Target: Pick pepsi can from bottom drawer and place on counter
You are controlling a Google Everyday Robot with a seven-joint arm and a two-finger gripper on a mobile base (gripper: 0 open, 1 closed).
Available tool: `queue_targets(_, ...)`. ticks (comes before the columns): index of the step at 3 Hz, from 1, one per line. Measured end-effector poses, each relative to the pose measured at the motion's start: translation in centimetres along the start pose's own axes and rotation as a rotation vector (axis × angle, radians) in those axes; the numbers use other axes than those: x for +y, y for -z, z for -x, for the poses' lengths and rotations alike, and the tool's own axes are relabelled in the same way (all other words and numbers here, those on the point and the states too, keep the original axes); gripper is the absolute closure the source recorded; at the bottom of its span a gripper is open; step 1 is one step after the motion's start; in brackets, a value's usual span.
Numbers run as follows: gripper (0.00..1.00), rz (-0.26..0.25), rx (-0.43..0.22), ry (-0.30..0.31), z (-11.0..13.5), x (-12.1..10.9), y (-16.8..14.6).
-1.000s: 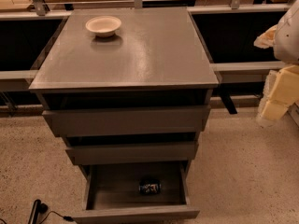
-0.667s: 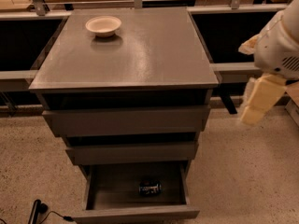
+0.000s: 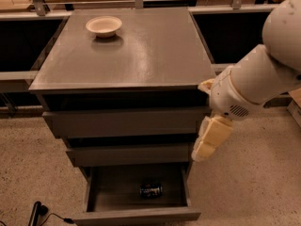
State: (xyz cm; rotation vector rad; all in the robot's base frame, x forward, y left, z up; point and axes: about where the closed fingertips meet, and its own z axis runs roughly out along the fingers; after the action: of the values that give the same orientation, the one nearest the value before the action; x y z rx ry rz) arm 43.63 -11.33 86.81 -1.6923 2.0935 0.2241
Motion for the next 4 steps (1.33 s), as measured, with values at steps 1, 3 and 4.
queue_targets(1,0.0,0.008,0.005,0.023,0.3,0.5,0.4)
queue_targets(3,0.0,0.04,-0.127,0.043,-3.9,1.3,-9.4)
queue_targets(4,0.0,-0.006,-0.238,0.09,-5.3,0.8,-14.8)
